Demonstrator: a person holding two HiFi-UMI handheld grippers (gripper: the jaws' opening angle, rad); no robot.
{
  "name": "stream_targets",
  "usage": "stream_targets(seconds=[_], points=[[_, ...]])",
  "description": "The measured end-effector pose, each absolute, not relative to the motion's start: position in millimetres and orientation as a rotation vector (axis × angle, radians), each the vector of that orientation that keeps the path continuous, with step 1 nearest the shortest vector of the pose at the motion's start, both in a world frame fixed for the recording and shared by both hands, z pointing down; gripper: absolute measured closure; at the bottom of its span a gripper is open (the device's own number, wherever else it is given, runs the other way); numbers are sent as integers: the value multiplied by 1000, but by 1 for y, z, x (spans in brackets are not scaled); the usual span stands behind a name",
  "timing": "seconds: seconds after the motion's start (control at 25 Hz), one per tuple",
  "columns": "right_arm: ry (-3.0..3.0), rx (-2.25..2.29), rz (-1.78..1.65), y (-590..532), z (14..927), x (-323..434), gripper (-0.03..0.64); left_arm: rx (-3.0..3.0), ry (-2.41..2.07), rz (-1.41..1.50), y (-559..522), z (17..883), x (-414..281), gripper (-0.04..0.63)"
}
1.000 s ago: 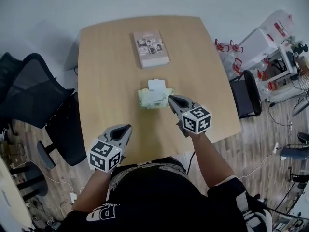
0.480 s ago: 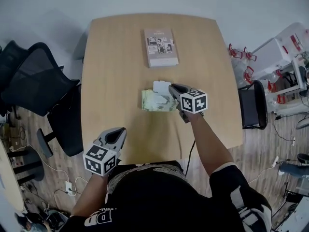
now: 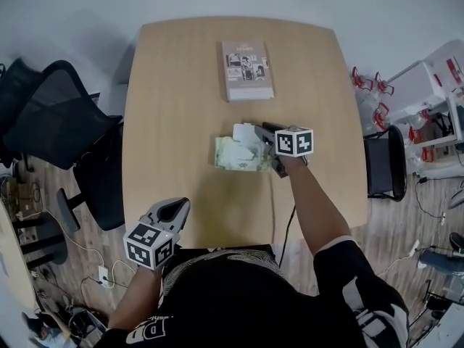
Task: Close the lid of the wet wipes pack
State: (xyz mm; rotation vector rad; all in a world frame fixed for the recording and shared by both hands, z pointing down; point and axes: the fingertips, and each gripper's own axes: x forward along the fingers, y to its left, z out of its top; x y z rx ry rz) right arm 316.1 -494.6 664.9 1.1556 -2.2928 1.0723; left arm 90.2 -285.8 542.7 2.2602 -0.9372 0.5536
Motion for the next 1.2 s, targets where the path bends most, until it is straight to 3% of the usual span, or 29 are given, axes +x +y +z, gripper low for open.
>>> stream_targets(seconds=[0.48,1.2], points=[[-2333,1074,1111,-495,656,305,494,2266,-928,535,-286,543,83,577],[-2161,879,361,-453,611,293,555,2354,-879,475,-281,525,81,577]])
